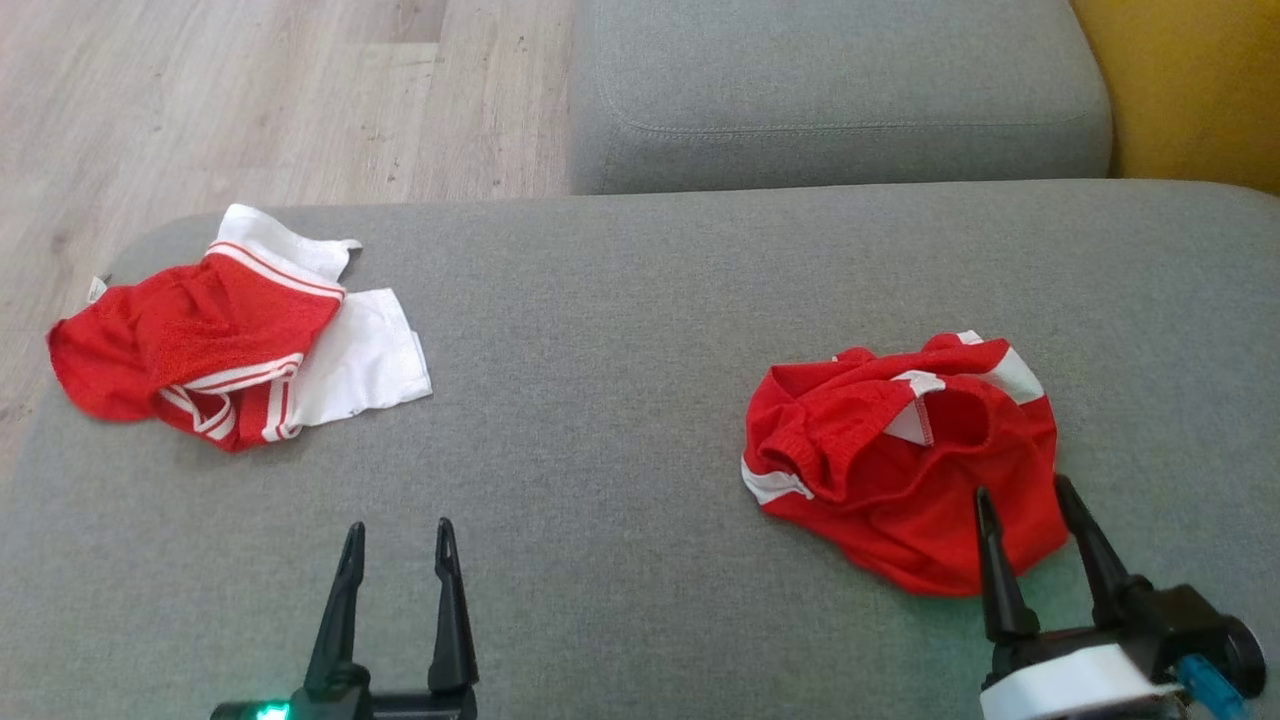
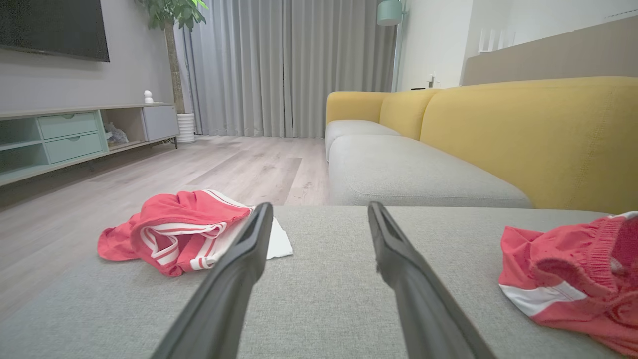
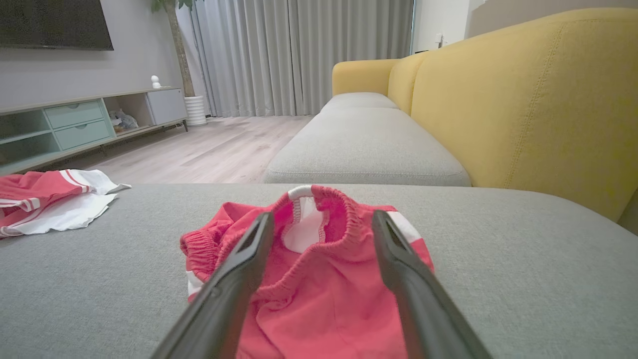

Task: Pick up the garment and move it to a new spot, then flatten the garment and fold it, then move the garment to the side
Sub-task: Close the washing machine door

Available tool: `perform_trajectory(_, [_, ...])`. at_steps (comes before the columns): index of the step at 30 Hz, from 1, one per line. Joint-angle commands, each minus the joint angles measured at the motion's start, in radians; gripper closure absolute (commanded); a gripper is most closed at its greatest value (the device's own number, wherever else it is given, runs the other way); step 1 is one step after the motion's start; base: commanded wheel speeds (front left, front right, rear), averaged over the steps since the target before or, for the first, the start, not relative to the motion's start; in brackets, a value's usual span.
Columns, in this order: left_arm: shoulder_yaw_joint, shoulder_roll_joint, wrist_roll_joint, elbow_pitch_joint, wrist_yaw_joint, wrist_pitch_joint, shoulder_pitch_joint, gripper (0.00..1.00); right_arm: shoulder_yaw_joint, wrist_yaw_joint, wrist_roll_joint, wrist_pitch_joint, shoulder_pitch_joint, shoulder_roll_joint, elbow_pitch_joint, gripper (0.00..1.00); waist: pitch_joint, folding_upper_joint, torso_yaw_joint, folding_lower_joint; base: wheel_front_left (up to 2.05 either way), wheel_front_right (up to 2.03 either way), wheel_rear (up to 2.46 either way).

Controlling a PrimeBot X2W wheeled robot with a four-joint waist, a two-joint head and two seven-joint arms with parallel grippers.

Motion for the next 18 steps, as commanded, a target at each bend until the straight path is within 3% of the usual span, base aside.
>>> perform_trajectory(1, [0.04, -0.016, 0.013, -0.027, -0.006, -0.009, -0.019, 0.0, 0.025, -0.001, 0.005, -0.004, -0.018, -0.005, -0.035, 0.0, 0.0, 0.0, 0.0, 0.0, 0.0, 0.0, 0.0])
perform_trajectory(11, [0.05, -0.022, 0.024, -0.013, -0.026, -0.009, -0.016, 0.0, 0.031, -0.001, 0.005, -0.004, -0.023, -0.005, -0.029, 0.0, -0.001, 0.0, -0.006, 0.0, 0.0, 0.0, 0.0])
perform_trajectory(18, [0.049, -0.022, 0.011, -0.01, -0.015, -0.009, -0.014, 0.0, 0.036, -0.001, 0.008, -0.004, -0.025, -0.005, -0.027, 0.0, -0.002, 0.0, -0.016, 0.0, 0.0, 0.0, 0.0])
